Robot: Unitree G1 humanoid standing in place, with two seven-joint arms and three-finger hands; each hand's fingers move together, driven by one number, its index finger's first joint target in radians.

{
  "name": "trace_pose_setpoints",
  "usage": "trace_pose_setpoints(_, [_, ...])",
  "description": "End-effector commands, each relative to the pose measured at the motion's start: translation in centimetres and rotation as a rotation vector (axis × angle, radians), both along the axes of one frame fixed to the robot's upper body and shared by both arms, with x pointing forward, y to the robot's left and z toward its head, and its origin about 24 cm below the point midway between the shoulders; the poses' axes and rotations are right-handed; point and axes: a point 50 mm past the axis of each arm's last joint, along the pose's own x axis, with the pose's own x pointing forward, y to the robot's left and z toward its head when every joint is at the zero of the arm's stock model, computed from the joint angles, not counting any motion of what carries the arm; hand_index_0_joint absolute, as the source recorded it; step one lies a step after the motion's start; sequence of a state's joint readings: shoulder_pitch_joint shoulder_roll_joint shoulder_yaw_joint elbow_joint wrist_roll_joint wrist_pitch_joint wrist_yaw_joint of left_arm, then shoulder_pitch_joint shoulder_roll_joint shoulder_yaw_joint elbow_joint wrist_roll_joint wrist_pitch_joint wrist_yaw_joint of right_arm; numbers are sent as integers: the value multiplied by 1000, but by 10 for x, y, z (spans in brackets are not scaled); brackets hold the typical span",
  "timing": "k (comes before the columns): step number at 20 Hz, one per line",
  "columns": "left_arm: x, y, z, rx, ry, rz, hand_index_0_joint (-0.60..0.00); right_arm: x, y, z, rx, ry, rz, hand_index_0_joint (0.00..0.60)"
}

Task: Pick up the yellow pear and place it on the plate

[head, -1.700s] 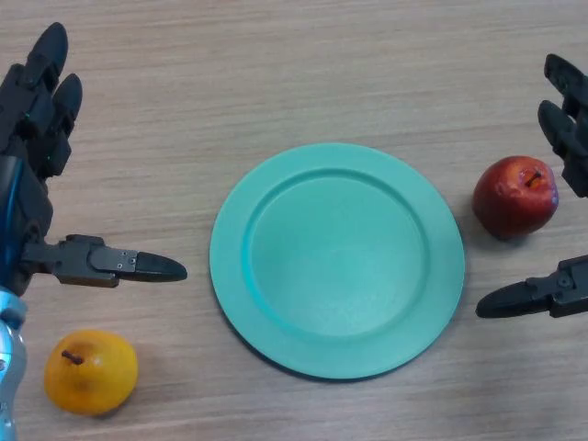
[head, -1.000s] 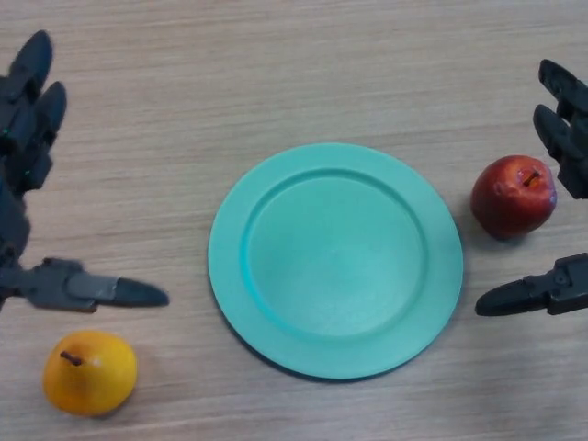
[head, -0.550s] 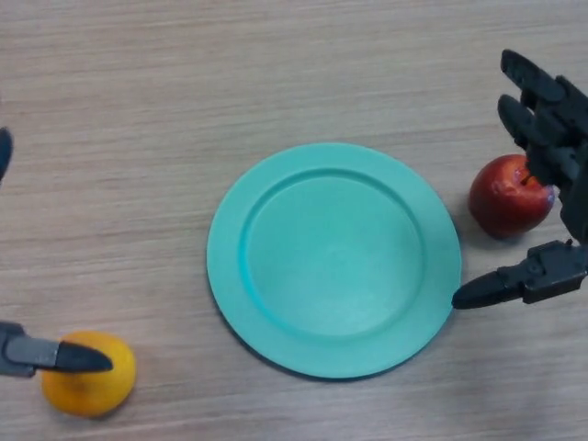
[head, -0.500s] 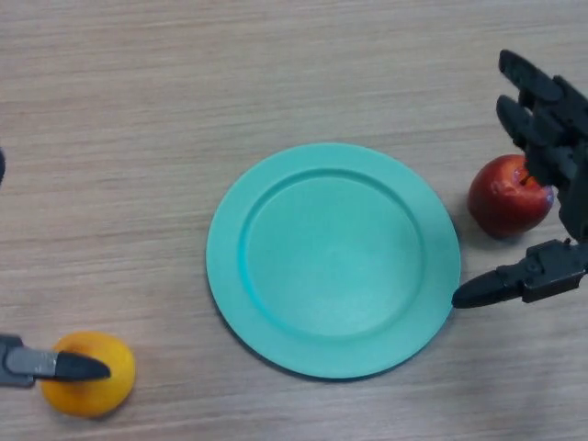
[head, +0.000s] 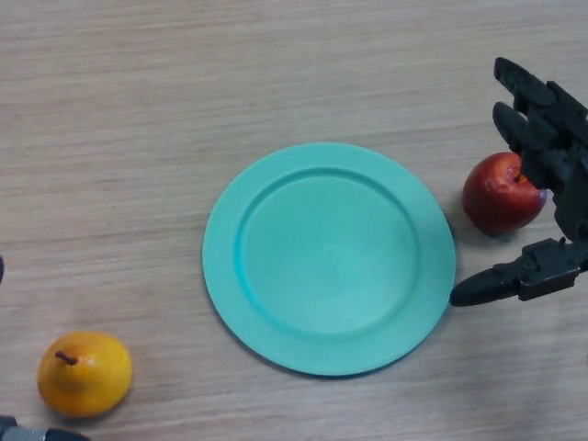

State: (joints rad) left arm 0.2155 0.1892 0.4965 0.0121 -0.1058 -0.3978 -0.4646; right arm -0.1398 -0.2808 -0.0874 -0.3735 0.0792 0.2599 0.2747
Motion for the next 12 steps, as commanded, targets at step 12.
trace_pose_setpoints(12, [16,1,-17,140,-134,-6,-50,-14,-6,38,-33,-227,-7,0])
